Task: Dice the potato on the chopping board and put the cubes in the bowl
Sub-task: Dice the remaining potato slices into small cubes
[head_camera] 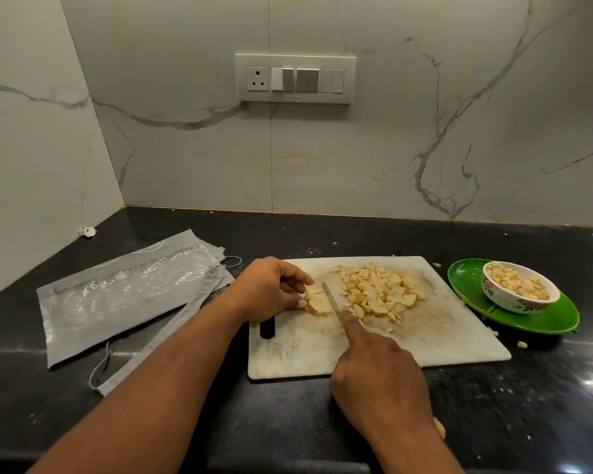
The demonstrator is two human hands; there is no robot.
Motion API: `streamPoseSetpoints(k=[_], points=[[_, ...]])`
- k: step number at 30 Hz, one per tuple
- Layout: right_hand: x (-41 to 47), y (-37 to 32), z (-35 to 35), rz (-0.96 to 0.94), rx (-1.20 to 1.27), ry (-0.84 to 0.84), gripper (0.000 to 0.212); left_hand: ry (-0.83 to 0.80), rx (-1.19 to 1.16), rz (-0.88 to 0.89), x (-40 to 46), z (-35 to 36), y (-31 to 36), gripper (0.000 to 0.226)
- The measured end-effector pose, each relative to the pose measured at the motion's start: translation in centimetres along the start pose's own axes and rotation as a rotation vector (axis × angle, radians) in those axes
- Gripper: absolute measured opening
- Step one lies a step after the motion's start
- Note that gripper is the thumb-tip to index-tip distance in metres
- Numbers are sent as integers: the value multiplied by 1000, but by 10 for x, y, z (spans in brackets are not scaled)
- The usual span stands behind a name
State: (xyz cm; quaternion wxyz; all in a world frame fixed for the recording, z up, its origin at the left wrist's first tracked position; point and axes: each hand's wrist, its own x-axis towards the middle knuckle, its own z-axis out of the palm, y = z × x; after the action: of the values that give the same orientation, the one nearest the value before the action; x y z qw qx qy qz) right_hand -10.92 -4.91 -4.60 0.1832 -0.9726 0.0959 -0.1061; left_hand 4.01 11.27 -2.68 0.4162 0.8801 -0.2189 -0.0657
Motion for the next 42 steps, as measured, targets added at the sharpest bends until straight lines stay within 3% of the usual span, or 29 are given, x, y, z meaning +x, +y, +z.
streamPoseSetpoints(k=[6, 10, 16, 31, 36, 42], points=[[-1, 0, -3, -3, 39, 13, 64, 96, 72, 52, -1, 0, 0, 38], [-3, -4, -8, -5, 33, 17, 62, 18, 157, 82, -2, 11, 1, 66], [2, -5, -11, -31, -13, 26, 62, 31, 209, 98, 2, 18, 6, 31], [-48, -14, -52, 5, -114, -148, 65, 10, 134, -6, 6, 19, 10, 24], [-27, -21, -51, -15, -102, -1, 63, 16, 121, 35, 0, 17, 4, 18], [-9, -30, -33, -22, -74, -66, 61, 30, 124, 39, 1, 16, 2, 13]])
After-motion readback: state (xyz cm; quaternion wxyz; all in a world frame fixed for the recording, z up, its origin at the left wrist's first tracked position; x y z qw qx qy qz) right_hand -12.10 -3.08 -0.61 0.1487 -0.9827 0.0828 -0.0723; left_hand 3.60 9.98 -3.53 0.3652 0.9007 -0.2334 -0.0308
